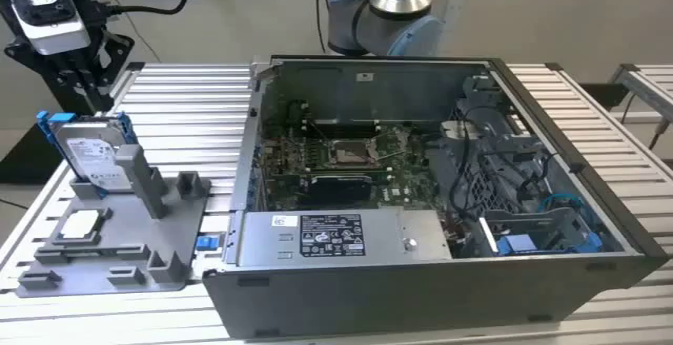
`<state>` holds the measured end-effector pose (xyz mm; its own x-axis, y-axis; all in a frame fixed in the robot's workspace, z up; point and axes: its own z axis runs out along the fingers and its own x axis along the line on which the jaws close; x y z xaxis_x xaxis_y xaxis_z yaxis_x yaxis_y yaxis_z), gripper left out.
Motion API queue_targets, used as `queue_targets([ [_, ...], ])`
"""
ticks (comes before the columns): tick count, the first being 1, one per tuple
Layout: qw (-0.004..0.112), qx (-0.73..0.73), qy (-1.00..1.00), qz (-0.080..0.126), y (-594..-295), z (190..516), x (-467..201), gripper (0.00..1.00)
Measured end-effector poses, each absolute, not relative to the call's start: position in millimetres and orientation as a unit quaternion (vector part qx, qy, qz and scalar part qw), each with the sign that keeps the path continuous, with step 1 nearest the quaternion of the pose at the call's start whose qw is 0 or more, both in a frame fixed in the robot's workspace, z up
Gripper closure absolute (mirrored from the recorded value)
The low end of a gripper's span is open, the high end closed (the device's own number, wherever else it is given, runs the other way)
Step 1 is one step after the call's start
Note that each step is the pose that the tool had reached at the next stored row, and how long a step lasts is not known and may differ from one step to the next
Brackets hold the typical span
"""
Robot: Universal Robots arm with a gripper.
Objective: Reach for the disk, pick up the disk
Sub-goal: 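Reach for the disk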
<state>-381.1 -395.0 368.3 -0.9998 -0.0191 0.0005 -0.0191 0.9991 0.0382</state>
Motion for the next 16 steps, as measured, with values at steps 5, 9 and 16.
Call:
queue_targets([
  [5,0.0,0.01,-1.0,-0.019,-394.9,368.3,-381.1,1.0],
  [9,0.0,0.01,-1.0,-0.019,-394.9,368.3,-380.2,1.0],
  [16,0.0,0.01,-1.0,-0.019,-394.9,368.3,-379.6,1.0],
])
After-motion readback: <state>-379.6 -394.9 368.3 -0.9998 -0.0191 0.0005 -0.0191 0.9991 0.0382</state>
